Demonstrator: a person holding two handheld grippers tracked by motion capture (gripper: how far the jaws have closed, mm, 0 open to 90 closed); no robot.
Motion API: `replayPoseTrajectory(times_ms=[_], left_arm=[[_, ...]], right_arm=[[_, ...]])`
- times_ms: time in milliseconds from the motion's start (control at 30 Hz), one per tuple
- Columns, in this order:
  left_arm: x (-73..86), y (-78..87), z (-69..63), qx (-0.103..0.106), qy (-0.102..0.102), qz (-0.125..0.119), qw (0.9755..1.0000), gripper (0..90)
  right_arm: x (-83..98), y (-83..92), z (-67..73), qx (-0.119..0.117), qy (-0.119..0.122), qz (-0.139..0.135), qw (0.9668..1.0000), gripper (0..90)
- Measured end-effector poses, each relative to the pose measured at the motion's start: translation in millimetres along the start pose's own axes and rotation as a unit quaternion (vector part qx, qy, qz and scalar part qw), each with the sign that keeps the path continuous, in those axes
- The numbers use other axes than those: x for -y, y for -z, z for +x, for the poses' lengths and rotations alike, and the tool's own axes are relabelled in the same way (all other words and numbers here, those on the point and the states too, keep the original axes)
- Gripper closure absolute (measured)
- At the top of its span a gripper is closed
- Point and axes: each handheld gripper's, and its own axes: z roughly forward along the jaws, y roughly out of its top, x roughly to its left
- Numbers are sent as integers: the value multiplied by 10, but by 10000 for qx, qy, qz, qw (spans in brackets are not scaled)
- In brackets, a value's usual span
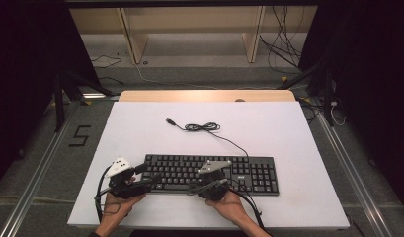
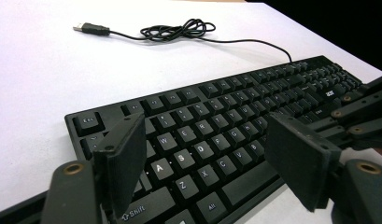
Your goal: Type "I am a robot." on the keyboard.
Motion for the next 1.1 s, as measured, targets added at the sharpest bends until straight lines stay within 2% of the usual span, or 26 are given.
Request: replayPoseTrajectory(times_ms=[100,200,333,567,700,900,1100], left_arm=[[0,-10,10,-11,14,13,10000,294],[1,-21,19,-45,36,33,10000,307],[4,-35,37,-118,78,77,9999,357],[8,-67,98,-191,183,145,9995,523],[13,-97,110,-255,139,252,9993,635],[15,-141,121,-317,64,409,9986,773],[14,-174,117,-376,-15,514,9980,870]], right_arm=[[-18,43,-25,-26,-106,-156,9998,789],[-31,90,-38,-118,-193,-273,9994,700],[-41,138,-32,-228,-205,-351,9989,622],[-59,187,-31,-243,-241,-429,9985,509],[-62,198,-25,-235,-247,-448,9984,455],[-64,232,-10,-247,-206,-544,9980,421],[-61,264,-10,-223,-210,-591,9978,398]])
